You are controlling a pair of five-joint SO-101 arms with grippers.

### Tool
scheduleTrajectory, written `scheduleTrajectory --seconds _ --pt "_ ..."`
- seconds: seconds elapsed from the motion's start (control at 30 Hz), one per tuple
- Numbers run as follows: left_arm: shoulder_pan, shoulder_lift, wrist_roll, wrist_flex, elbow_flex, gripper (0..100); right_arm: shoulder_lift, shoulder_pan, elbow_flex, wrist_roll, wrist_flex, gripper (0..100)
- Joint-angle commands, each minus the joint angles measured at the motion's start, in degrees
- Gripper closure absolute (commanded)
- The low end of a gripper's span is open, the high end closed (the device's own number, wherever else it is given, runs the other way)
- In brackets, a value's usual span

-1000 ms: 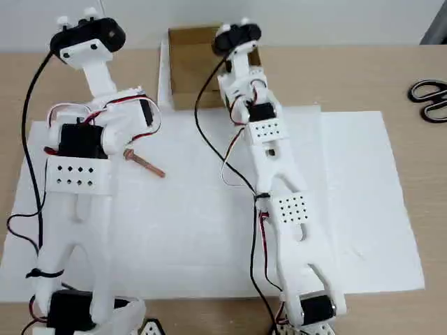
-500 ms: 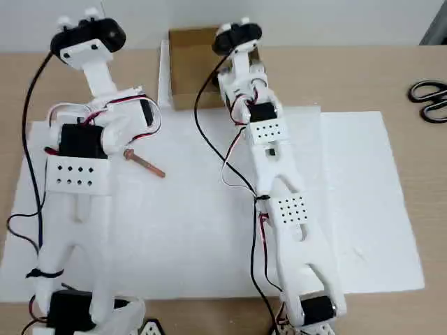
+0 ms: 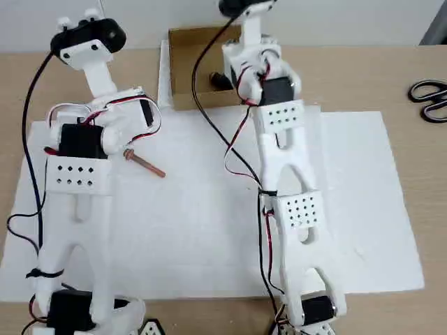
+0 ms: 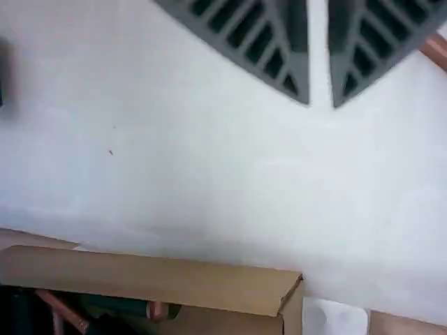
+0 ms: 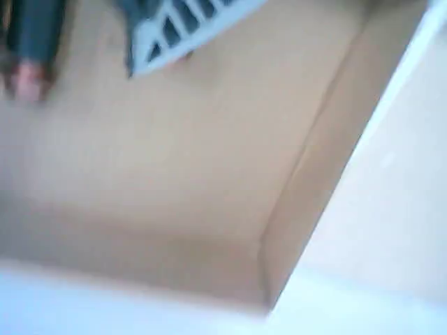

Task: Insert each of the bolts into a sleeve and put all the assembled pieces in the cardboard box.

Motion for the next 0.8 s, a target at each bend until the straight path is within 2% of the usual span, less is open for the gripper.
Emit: scheduleTrajectory --seconds 0.0,0.17,0.27,0.47,0.77 --pt "0.18 -0.88 0.35 0.62 -0.40 99 -8.13 0.22 -2.73 -0.97 13.67 76.8" --pt "0.18 -2.99 0.35 4.84 -0.13 99 -9.71 0.57 -2.37 -1.05 29.67 76.8" --pt "0.18 -3.87 0.35 6.59 -0.13 99 -10.24 1.98 0.62 -1.67 29.93 76.8" --pt "0.18 -3.96 0.35 9.93 -0.13 99 -10.77 2.42 11.08 -7.82 30.20 76.8" --pt "0.09 -3.52 0.35 15.38 -0.04 99 -28.18 2.42 38.77 -8.09 29.85 76.8"
